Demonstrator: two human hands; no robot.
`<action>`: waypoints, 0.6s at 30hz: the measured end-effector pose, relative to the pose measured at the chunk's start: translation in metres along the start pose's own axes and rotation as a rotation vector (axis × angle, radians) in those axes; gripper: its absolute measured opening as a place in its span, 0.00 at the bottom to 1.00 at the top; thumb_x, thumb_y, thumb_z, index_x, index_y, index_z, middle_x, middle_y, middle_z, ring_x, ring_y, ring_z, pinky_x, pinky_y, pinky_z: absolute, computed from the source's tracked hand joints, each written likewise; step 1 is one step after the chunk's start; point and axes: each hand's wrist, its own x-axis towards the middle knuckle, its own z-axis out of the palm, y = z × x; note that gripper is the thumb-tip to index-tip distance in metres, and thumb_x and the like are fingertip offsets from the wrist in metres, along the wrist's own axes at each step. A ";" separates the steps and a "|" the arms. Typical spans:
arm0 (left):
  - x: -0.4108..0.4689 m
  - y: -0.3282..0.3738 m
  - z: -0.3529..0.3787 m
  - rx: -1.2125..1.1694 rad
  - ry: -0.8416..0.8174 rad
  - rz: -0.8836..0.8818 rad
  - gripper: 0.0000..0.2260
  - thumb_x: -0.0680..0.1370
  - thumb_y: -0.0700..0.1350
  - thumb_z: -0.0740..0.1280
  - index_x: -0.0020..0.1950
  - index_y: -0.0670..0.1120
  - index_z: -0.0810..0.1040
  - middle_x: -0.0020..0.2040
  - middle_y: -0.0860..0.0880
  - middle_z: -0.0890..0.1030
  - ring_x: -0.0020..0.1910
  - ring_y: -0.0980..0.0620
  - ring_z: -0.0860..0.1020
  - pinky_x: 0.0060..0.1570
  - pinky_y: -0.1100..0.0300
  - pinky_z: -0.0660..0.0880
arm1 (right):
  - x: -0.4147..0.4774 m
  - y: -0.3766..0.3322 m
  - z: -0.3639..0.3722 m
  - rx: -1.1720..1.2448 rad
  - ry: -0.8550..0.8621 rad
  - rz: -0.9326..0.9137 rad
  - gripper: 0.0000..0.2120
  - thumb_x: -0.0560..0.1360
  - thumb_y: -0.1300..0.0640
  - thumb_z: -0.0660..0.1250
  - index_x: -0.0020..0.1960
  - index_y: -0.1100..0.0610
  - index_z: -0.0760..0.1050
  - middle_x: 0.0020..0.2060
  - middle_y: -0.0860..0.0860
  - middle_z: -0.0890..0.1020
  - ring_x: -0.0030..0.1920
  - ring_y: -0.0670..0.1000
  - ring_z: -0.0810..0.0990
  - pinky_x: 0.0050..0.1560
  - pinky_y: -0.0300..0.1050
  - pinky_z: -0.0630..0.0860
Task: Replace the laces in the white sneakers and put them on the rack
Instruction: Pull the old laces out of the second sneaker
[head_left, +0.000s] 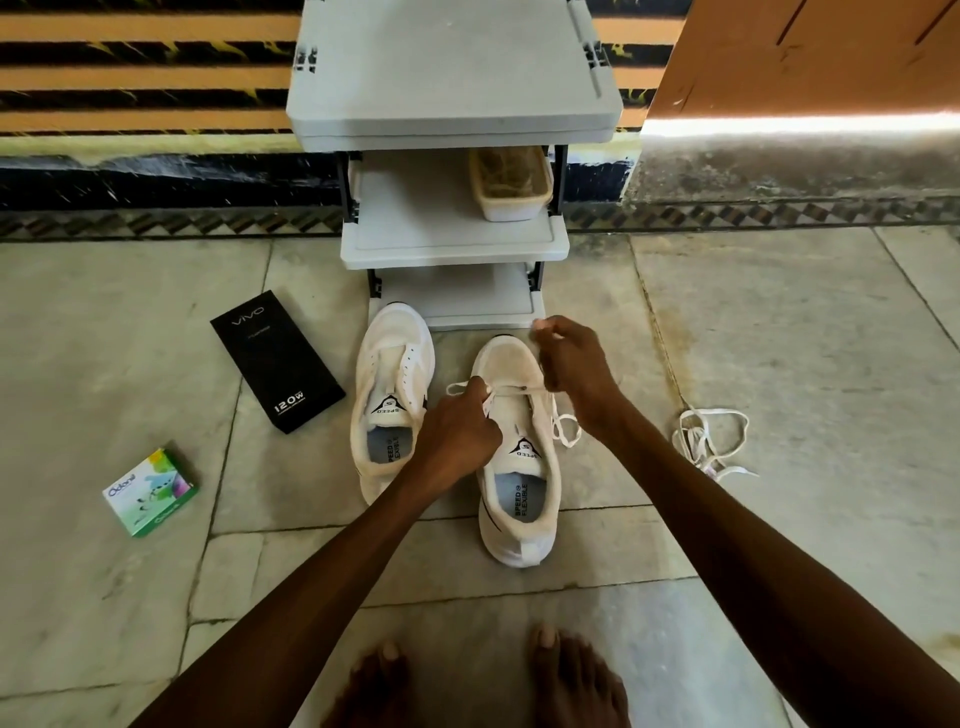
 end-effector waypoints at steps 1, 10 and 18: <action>0.000 0.000 0.000 -0.006 -0.001 -0.005 0.19 0.79 0.43 0.61 0.70 0.51 0.66 0.62 0.44 0.76 0.59 0.42 0.75 0.49 0.57 0.69 | -0.002 0.002 0.002 -0.329 -0.052 -0.162 0.10 0.79 0.55 0.64 0.41 0.55 0.79 0.33 0.48 0.81 0.35 0.49 0.78 0.36 0.40 0.69; -0.002 -0.001 0.000 -0.018 0.060 0.033 0.12 0.81 0.46 0.60 0.65 0.47 0.69 0.56 0.44 0.78 0.48 0.47 0.75 0.44 0.58 0.68 | -0.022 0.001 0.027 -1.301 -0.206 -0.415 0.10 0.76 0.59 0.64 0.55 0.59 0.78 0.53 0.59 0.80 0.52 0.61 0.80 0.43 0.45 0.68; -0.004 -0.001 -0.003 -0.044 -0.013 -0.008 0.18 0.77 0.42 0.60 0.67 0.51 0.68 0.54 0.42 0.80 0.51 0.41 0.78 0.46 0.56 0.73 | -0.001 0.003 0.006 -0.245 0.171 -0.133 0.13 0.70 0.71 0.60 0.39 0.56 0.76 0.31 0.48 0.77 0.30 0.45 0.74 0.35 0.38 0.70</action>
